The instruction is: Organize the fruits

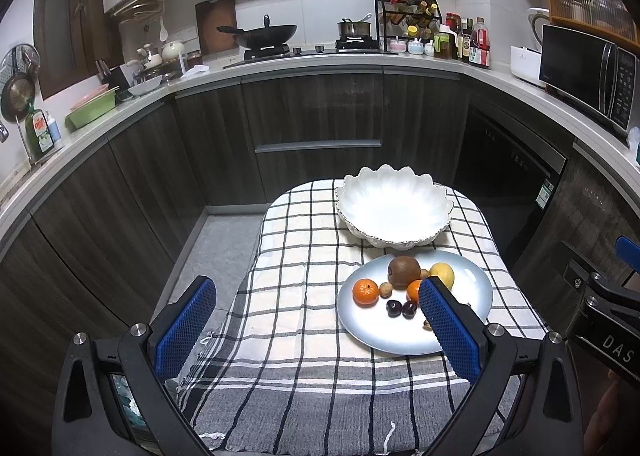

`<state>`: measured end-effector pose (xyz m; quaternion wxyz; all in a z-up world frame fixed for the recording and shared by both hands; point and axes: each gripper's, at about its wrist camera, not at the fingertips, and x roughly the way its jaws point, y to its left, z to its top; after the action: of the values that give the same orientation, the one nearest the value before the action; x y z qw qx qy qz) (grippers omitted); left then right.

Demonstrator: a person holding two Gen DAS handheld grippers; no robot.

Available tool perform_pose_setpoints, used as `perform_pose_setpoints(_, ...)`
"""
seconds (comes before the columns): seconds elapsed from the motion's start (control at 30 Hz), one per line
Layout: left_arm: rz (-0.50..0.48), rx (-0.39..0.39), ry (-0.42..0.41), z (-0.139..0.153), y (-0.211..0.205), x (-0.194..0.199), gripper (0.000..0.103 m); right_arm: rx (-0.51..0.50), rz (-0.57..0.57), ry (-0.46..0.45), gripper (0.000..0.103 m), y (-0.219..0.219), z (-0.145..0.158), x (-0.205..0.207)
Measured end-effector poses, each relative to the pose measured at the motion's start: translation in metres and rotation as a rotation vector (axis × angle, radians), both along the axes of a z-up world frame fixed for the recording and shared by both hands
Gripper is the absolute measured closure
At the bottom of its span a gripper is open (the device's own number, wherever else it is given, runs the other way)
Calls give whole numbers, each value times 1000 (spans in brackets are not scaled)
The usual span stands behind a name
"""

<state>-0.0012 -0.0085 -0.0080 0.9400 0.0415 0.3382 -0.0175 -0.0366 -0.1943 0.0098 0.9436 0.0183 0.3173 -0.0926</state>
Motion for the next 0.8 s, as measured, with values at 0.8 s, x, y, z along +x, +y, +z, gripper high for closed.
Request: perform_pose_setpoints(0.8, -5, 2, 6, -1, -1, 1, 0, 2, -1, 1, 0, -2, -2, 2)
